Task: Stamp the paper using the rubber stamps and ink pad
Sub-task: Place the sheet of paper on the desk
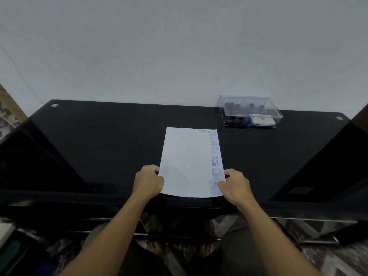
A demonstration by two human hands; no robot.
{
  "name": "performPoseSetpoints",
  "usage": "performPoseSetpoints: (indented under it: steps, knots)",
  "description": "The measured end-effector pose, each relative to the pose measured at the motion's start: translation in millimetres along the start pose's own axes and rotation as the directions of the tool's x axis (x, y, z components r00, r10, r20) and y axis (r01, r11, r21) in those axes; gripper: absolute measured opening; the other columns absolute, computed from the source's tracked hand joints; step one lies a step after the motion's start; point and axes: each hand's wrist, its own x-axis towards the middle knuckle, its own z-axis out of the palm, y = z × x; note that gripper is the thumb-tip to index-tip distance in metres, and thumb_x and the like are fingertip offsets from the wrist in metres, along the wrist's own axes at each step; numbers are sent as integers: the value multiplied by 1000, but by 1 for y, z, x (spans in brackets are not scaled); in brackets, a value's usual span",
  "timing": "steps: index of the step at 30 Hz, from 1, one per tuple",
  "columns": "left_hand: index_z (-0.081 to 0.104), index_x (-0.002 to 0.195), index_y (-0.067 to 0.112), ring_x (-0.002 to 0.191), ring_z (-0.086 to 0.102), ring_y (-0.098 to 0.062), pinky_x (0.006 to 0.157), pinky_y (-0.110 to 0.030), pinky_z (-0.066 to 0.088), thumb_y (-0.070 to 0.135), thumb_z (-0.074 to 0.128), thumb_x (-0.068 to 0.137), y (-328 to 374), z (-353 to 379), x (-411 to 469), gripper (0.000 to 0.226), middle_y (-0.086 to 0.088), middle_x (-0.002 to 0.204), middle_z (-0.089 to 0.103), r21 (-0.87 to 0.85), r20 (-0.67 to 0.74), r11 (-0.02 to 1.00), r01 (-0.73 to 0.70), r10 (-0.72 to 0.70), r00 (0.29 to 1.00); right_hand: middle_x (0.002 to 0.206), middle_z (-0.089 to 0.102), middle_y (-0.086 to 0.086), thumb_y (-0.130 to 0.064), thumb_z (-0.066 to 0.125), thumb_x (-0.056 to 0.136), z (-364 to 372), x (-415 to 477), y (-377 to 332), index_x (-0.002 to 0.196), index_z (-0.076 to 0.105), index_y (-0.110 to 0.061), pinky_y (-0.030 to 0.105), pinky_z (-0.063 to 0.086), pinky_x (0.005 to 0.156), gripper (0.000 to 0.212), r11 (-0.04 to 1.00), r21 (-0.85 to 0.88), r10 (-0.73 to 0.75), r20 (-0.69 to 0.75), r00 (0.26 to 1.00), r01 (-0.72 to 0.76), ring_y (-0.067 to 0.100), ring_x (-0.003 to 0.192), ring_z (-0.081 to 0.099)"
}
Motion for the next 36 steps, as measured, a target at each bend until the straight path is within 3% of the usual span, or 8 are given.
performPoseSetpoints:
  steps: [4, 8, 15, 18, 22, 27, 30, 36]
  knots:
    - [66, 87, 19, 76, 64, -24, 68, -40, 56, -3, 46, 84, -1, 0, -2, 30, 0, 82, 66, 42, 12, 999, -19, 18, 1000, 102, 63, -5, -13, 57, 99, 0, 2, 2, 104, 56, -21, 11, 39, 48, 10, 997, -67, -30, 2, 1000, 30, 12, 84, 62]
    - [68, 92, 13, 77, 65, -24, 67, -38, 56, -2, 48, 85, -4, 1, -1, 26, 0, 81, 67, 69, 5, 997, -27, 26, 1000, 107, 67, -3, -11, 58, 97, 2, 6, 7, 103, 58, -20, 10, 41, 48, 11, 993, -114, -43, -6, 999, 42, 8, 81, 62]
    - [68, 96, 5, 70, 61, -24, 60, -33, 49, 2, 52, 82, -6, 5, 1, 21, -8, 83, 69, 135, -16, 991, -9, 11, 1000, 111, 69, 0, -10, 58, 94, 6, 9, 10, 109, 65, -12, 18, 49, 55, 16, 972, -221, -80, -20, 997, 73, 15, 88, 66]
    - [67, 99, 4, 65, 55, -20, 58, -32, 44, 3, 52, 80, -8, 5, 1, 24, -13, 89, 70, 159, -22, 987, 0, 4, 1000, 109, 67, 1, -13, 59, 91, 7, 10, 10, 106, 64, -13, 32, 59, 66, 16, 969, -241, -66, -28, 997, 58, 16, 87, 66]
    - [64, 95, 9, 63, 51, -16, 55, -30, 40, 14, 54, 82, -2, 1, 0, 17, -8, 85, 66, 241, -30, 970, 18, -11, 999, 109, 61, 1, -24, 60, 89, 6, 7, 5, 104, 59, -18, 33, 54, 67, 16, 956, -293, -38, -39, 998, 25, 19, 88, 62]
    - [60, 93, 10, 79, 60, -22, 60, -37, 48, 23, 53, 88, 9, -3, 6, 16, -3, 99, 62, 221, -58, 974, -56, 71, 996, 110, 55, 2, -25, 55, 93, 4, 8, 3, 106, 59, -15, 31, 46, 67, 16, 951, -300, -104, -92, 990, 72, 18, 91, 58]
    - [60, 121, 14, 95, 56, -15, 71, -30, 43, 25, 53, 93, 18, 0, 9, 31, -2, 122, 59, 155, -43, 979, -128, 137, 990, 113, 57, -2, -22, 54, 96, 2, 9, 1, 114, 63, -16, 31, 51, 77, 21, 954, -261, -177, -105, 979, 144, 14, 98, 57]
    - [56, 131, 15, 101, 55, -13, 83, -28, 46, 25, 52, 96, 67, 19, 28, 36, 3, 123, 58, 46, 5, 977, -209, 209, 978, 99, 58, -6, -16, 55, 94, -20, 35, -6, 93, 62, -22, 24, 50, 72, 9, 970, -162, -204, -150, 967, 180, 7, 85, 56]
